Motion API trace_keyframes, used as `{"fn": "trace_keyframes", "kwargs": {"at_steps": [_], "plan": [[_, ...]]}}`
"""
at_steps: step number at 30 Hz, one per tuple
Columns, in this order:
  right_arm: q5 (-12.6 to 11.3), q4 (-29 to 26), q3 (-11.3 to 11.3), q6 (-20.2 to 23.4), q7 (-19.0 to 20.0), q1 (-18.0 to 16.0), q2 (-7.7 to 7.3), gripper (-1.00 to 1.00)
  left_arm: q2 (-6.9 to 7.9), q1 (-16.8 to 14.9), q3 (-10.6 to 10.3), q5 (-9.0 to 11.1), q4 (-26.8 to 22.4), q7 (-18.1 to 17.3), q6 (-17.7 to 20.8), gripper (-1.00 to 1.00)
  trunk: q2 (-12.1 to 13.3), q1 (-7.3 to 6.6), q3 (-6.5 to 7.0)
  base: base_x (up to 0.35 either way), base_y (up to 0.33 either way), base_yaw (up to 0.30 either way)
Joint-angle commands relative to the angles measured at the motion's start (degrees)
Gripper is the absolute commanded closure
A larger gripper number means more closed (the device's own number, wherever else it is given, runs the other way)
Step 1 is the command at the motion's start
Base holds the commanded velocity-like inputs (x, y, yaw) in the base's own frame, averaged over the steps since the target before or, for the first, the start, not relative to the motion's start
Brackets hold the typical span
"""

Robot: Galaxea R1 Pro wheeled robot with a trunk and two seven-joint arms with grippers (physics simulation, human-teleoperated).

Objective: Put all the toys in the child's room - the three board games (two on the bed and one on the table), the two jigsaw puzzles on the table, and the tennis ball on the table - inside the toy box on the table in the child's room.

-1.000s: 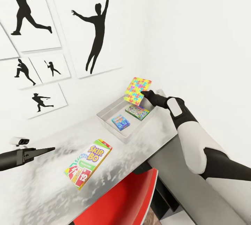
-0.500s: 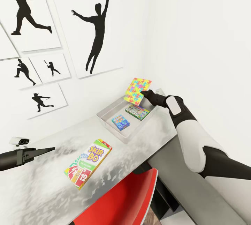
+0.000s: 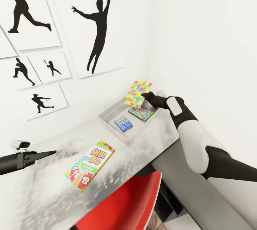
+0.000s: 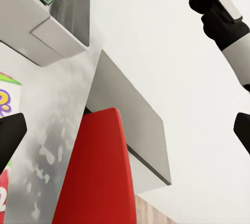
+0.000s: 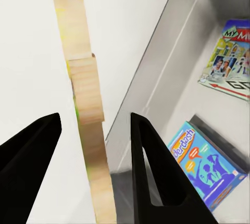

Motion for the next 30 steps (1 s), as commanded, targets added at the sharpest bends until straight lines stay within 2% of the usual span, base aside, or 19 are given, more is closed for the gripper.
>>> {"fn": "trace_keyframes", "kwargs": {"at_steps": [1,11,19,30], "plan": [[0.13,0.4,-0.49,0.34,-0.16,-0.29,0.11,1.0,0.03,-0.04,-0.01,-0.02,-0.01,-0.23,0.61,-1.0,-0.12,0.03,-0.2,0.0,0.0,0.0],[-0.3,3.16,-0.54,0.21,-3.33,-2.34,0.25,1.0,0.06,-0.04,-0.01,-0.01,-0.01,-0.23,0.61,-1.0,-0.12,0.03,-1.13,0.0,0.0,0.0],[-2.49,3.3,-0.56,0.12,-7.86,-2.53,0.31,1.0,0.07,-0.04,-0.01,0.06,-0.01,-0.23,0.61,-1.0,-0.12,0.03,-1.87,0.0,0.0,0.0],[-3.16,3.31,-0.51,0.0,-12.33,-2.61,2.1,1.0,0.08,-0.04,-0.01,0.15,-0.01,-0.23,0.61,-1.0,-0.12,0.03,-2.89,0.0,0.0,0.0]]}}
